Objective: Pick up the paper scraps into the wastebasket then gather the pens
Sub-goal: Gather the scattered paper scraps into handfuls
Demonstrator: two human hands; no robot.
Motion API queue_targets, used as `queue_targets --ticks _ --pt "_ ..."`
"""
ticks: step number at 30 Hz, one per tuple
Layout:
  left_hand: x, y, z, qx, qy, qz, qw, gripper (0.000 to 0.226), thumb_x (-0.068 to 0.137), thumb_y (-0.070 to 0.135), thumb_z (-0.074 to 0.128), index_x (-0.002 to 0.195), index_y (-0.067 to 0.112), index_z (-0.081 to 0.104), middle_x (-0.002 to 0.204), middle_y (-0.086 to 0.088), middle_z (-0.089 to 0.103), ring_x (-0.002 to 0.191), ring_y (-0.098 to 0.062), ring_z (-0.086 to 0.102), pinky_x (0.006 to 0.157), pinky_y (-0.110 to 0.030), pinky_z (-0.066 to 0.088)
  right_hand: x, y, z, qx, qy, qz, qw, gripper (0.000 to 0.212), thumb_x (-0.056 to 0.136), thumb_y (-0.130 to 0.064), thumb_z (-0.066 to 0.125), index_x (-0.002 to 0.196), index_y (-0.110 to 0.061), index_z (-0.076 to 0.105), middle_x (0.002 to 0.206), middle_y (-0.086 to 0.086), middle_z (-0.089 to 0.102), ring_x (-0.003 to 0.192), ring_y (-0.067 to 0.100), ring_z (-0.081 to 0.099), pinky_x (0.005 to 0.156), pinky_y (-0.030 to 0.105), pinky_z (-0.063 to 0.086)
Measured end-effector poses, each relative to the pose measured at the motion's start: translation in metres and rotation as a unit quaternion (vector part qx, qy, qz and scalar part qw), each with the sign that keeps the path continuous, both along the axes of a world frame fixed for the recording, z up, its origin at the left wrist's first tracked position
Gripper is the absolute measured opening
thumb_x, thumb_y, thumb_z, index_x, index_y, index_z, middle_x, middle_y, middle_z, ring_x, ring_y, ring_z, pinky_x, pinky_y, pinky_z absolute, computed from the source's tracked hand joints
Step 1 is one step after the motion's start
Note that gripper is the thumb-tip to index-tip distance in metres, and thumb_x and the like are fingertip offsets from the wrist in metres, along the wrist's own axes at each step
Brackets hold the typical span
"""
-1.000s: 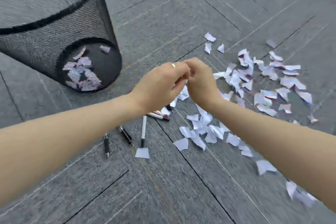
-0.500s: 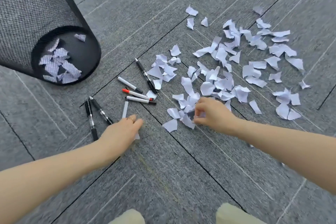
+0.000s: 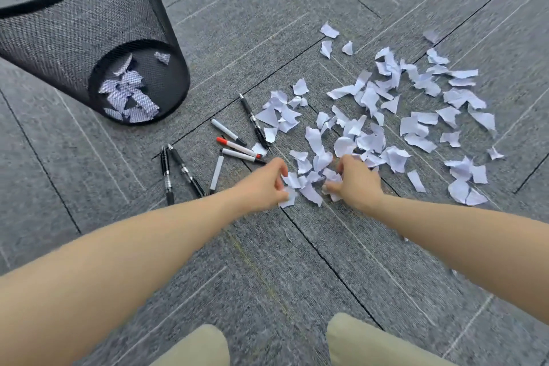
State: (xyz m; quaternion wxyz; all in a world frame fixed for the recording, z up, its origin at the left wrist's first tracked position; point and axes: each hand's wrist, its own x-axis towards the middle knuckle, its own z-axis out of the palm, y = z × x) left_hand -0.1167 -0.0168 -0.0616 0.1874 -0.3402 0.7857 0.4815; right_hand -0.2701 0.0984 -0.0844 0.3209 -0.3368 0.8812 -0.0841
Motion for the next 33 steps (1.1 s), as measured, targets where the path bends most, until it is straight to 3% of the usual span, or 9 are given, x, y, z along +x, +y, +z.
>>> queue_targets --ticks 3,6,12,14,17,21,24,28,33 --pt "-0.010 0.011 -0.015 -0.015 -0.026 -0.006 1.000 0.031 0.087 0.013 0.061 0.111 0.016 0.041 0.078 0.001 0.057 0.063 -0.015 0.053 0.065 -0.035 0.053 0.003 0.002 -0.004 0.018 -0.009 0.004 1.000 0.022 0.084 -0.027 0.064 0.086 -0.017 0.044 0.079 0.000 0.057 0.078 0.023 0.058 0.083 0.042 0.048" --pt "-0.001 0.027 -0.030 -0.075 -0.058 0.009 0.995 0.025 0.087 0.015 0.060 0.103 0.016 0.042 0.085 -0.004 0.060 0.071 -0.020 0.057 0.070 -0.039 0.052 0.002 0.011 -0.011 0.030 0.002 0.031 0.999 0.022 0.085 -0.017 0.058 0.069 -0.022 0.043 0.070 -0.003 0.056 0.079 0.024 0.062 0.080 0.043 0.051" --pt "0.007 0.037 -0.035 -0.186 -0.039 0.053 0.980 0.021 0.085 0.034 0.063 0.082 0.016 0.054 0.088 0.004 0.044 0.077 -0.014 0.047 0.067 -0.025 0.036 -0.015 0.023 -0.012 -0.029 -0.072 0.003 0.997 0.012 0.082 -0.011 0.062 0.075 -0.010 0.052 0.071 0.006 0.056 0.059 0.021 0.050 0.059 0.036 0.048" --pt "0.008 0.038 -0.033 -0.170 -0.030 0.053 0.984 0.020 0.086 0.034 0.062 0.076 0.018 0.054 0.087 0.003 0.047 0.073 -0.013 0.047 0.064 -0.024 0.036 -0.018 0.024 -0.010 -0.054 -0.094 -0.012 0.994 0.014 0.083 -0.013 0.063 0.077 -0.009 0.050 0.069 0.004 0.051 0.055 0.017 0.044 0.056 0.033 0.043" --pt "0.000 0.033 -0.025 -0.075 0.025 0.039 0.996 0.018 0.088 0.032 0.059 0.076 0.020 0.053 0.077 0.003 0.054 0.067 -0.011 0.047 0.061 -0.024 0.039 -0.018 0.024 -0.005 -0.094 -0.122 -0.015 0.988 0.014 0.082 -0.016 0.066 0.085 -0.010 0.053 0.071 0.001 0.051 0.056 0.012 0.043 0.054 0.025 0.041" --pt "-0.020 0.020 -0.019 -0.154 0.079 -0.072 0.982 0.013 0.084 0.031 0.065 0.083 0.018 0.062 0.107 0.005 0.053 0.105 -0.012 0.046 0.094 -0.030 0.038 -0.012 0.018 -0.003 -0.103 -0.118 0.027 0.987 0.015 0.084 -0.014 0.063 0.073 -0.015 0.052 0.067 -0.001 0.053 0.056 0.013 0.044 0.053 0.023 0.038" --pt "-0.027 0.019 -0.027 -0.214 0.052 -0.189 0.957 0.014 0.085 0.028 0.064 0.092 0.016 0.066 0.139 0.000 0.046 0.131 -0.019 0.036 0.110 -0.039 0.031 -0.016 0.008 -0.002 -0.132 -0.090 -0.017 0.987 0.014 0.085 -0.009 0.060 0.072 -0.010 0.055 0.076 0.007 0.063 0.068 0.019 0.058 0.062 0.031 0.048" --pt "-0.031 0.033 -0.036 -0.284 0.047 -0.235 0.928 0.009 0.089 0.011 0.054 0.094 0.009 0.061 0.144 -0.003 0.042 0.128 -0.024 0.042 0.096 -0.039 0.045 -0.045 0.002 0.006 -0.154 -0.059 -0.071 0.984 0.012 0.086 -0.010 0.060 0.077 -0.003 0.058 0.088 0.013 0.064 0.079 0.023 0.059 0.061 0.029 0.044" --pt "-0.033 0.044 -0.042 -0.307 0.064 -0.201 0.928 0.012 0.089 0.000 0.046 0.089 0.011 0.051 0.113 -0.005 0.054 0.092 -0.026 0.054 0.059 -0.036 0.042 -0.066 0.006 0.004 -0.155 -0.029 -0.126 0.979 0.012 0.085 -0.010 0.061 0.092 0.000 0.059 0.112 0.014 0.061 0.096 0.025 0.057 0.078 0.032 0.044"
